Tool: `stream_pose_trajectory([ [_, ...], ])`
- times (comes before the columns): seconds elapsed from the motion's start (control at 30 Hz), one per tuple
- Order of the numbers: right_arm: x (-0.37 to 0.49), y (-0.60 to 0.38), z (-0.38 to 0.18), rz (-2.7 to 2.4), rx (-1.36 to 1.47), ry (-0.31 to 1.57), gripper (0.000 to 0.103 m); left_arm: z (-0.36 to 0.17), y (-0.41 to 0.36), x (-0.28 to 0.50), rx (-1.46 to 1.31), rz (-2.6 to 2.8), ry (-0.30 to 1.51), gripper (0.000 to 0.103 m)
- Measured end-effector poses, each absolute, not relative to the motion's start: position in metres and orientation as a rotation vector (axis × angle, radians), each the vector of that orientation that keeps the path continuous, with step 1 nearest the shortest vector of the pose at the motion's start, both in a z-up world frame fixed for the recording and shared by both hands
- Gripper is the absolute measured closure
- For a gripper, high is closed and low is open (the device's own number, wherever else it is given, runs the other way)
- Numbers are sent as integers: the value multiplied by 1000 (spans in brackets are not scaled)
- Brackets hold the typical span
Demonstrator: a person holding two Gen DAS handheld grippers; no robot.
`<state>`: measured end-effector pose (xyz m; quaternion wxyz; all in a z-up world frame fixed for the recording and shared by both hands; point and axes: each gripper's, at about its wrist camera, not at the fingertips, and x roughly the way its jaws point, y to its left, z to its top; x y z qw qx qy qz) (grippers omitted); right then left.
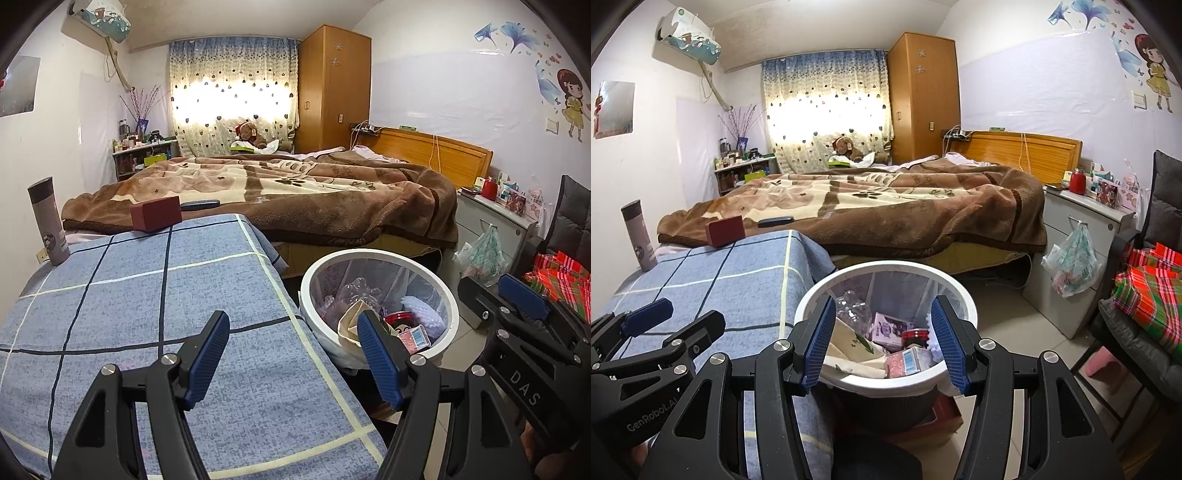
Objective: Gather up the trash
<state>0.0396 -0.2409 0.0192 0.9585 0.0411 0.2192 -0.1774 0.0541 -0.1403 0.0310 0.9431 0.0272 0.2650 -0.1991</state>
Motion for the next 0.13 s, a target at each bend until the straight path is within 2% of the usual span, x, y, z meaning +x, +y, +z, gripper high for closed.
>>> stream_pose_trajectory([
  [0.13,39,-240,19,-360,83,445,48,30,-140,55,53,-402,545,30],
])
